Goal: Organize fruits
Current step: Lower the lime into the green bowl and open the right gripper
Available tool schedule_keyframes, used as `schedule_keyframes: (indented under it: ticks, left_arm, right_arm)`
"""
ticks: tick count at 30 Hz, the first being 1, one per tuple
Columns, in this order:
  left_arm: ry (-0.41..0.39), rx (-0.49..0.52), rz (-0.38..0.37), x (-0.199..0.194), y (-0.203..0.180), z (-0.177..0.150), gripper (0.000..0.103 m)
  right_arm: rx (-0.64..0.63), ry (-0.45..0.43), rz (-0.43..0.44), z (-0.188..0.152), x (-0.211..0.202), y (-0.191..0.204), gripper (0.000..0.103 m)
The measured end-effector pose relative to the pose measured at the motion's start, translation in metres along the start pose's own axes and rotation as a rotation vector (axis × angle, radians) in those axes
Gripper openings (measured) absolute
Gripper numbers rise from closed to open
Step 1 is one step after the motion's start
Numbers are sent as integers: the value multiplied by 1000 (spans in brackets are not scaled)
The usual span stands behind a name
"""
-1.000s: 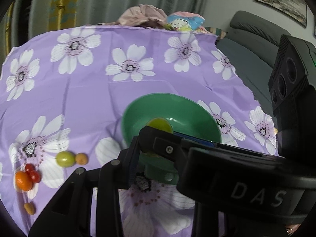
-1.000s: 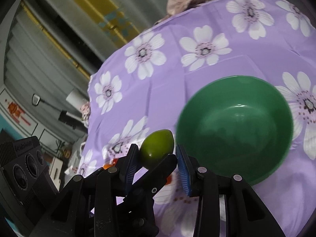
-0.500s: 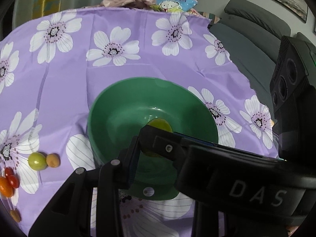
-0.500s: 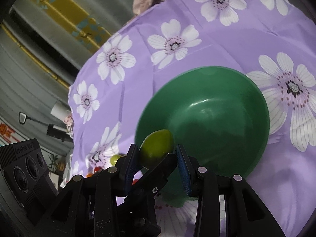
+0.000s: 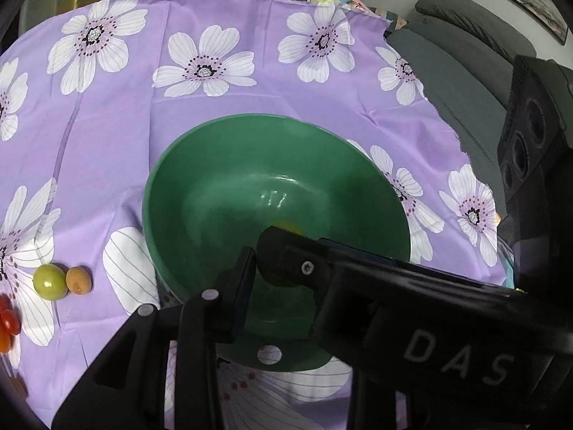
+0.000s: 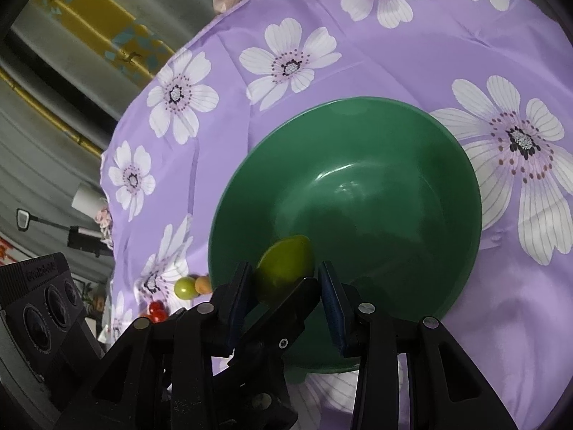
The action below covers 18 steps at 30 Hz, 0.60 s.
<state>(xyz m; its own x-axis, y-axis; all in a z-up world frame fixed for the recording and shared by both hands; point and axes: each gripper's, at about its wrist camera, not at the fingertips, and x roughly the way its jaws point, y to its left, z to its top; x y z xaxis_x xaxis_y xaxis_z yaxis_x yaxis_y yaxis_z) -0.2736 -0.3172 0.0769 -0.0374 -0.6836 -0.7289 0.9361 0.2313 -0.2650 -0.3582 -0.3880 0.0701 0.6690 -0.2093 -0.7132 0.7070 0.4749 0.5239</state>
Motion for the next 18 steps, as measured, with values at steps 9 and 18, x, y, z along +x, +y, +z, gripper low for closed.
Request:
schedule_keyframes:
  ticks: [9,18]
  left_arm:
    - [3,-9,17,0,3,-1,30]
    - [-93,-99,69,-49,33,-9,36]
  right_arm:
    - [5,-7,-36,1,2,-3,41]
    - [-43,-227,-96,2,-20,11,59]
